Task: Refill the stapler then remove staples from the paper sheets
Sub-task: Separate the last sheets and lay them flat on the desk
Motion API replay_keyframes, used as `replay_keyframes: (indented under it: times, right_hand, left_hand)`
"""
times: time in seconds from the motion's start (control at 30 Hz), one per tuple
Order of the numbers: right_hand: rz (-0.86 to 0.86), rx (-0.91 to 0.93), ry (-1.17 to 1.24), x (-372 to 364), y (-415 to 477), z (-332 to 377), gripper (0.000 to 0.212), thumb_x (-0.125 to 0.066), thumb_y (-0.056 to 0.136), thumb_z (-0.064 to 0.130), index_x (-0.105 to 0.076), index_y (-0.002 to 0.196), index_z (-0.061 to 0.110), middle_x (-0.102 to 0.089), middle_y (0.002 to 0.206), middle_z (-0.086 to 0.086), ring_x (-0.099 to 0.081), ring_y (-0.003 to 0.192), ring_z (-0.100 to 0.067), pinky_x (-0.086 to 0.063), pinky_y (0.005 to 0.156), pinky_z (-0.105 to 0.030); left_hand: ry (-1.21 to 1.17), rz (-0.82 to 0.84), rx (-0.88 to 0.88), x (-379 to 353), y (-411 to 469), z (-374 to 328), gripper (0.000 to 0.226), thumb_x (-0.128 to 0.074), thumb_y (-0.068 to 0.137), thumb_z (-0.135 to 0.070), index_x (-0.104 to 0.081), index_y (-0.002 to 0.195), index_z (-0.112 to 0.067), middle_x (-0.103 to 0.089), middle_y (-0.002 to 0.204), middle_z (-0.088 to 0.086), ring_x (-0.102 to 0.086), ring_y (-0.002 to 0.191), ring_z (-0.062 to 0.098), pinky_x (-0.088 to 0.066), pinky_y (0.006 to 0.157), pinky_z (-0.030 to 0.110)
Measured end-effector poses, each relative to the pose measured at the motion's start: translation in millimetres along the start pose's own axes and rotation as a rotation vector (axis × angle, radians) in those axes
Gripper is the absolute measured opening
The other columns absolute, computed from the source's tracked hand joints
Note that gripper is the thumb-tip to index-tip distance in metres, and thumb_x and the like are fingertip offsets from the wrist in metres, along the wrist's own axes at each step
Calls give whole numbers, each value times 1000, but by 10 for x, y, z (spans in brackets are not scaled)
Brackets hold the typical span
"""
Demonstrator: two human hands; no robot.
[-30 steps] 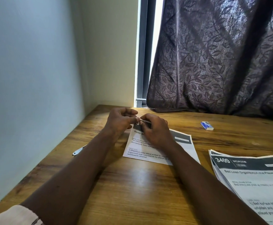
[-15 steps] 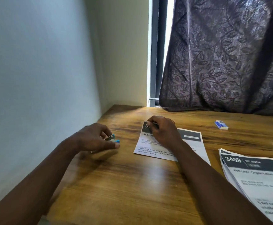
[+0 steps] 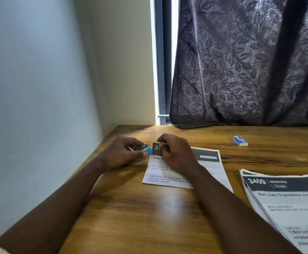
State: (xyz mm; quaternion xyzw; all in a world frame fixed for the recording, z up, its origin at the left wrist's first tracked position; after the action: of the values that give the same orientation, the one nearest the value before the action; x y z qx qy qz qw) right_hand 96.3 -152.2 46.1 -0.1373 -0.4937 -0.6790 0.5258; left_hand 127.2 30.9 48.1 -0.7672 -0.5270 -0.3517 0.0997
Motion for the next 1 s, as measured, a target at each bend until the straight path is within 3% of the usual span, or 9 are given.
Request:
replay_keyframes:
  times: [0.07, 0.17, 0.33, 0.43, 0.73, 1.0]
  right_hand:
    - [-8, 26, -29, -33, 6, -1, 12, -58, 98, 23, -66, 107, 23, -70, 101, 2, -59, 92, -14, -49, 92, -40]
    - [-21, 69, -62, -74, 23, 0, 10, -58, 98, 25, -65, 105, 25, -68, 99, 5, -56, 91, -12, -46, 92, -38]
    - [-23, 133, -77, -81, 20, 75, 8, -59, 96, 24, -64, 103, 24, -66, 98, 6, -55, 92, -14, -45, 91, -41]
    - [-13, 159, -75, -99, 15, 123, 9, -60, 96, 24, -63, 104, 25, -65, 99, 7, -54, 92, -13, -46, 91, -41]
    - [48, 193, -51, -121, -20, 216, 33, -57, 98, 16, -46, 127, 27, -64, 105, -3, -55, 98, -17, -44, 99, -43]
    - [74, 247, -89, -135, -21, 240, 38, -56, 97, 15, -41, 131, 26, -60, 101, 1, -50, 97, -16, -35, 98, -36]
  left_hand:
    - [-6, -18, -37, -42, 39, 46, 46, -84, 71, -51, -78, 108, -26, -78, 98, -8, -70, 85, 22, -58, 82, 47]
    - [-71, -14, -80, -52, 100, 126, 38, -88, 75, -38, -78, 109, -24, -78, 99, -6, -71, 88, 32, -58, 81, 48]
    - [-192, 26, -114, -47, 118, 173, 34, -89, 76, -27, -77, 108, -23, -79, 102, -1, -74, 90, 22, -59, 82, 42]
    - [-207, 50, -119, -49, 119, 172, 37, -89, 75, -35, -77, 108, -23, -79, 102, -2, -73, 95, 26, -59, 81, 44]
    - [-263, 64, -123, -65, 126, 181, 33, -87, 78, -35, -78, 105, -20, -78, 102, 2, -71, 98, 30, -57, 78, 36]
    - [-312, 75, -84, -39, 128, 177, 26, -81, 81, -24, -77, 105, -14, -78, 97, 0, -66, 82, 10, -51, 68, 21]
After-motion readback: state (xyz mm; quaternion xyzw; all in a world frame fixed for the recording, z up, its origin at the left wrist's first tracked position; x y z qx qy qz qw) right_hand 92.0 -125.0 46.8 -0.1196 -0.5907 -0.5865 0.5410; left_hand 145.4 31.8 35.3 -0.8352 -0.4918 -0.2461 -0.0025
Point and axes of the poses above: each hand's wrist, its own y-axis towards the middle knuckle, its own x-axis out of the back of the hand, z = x × y, the point moved 6 cm from there along y, towards the middle knuckle
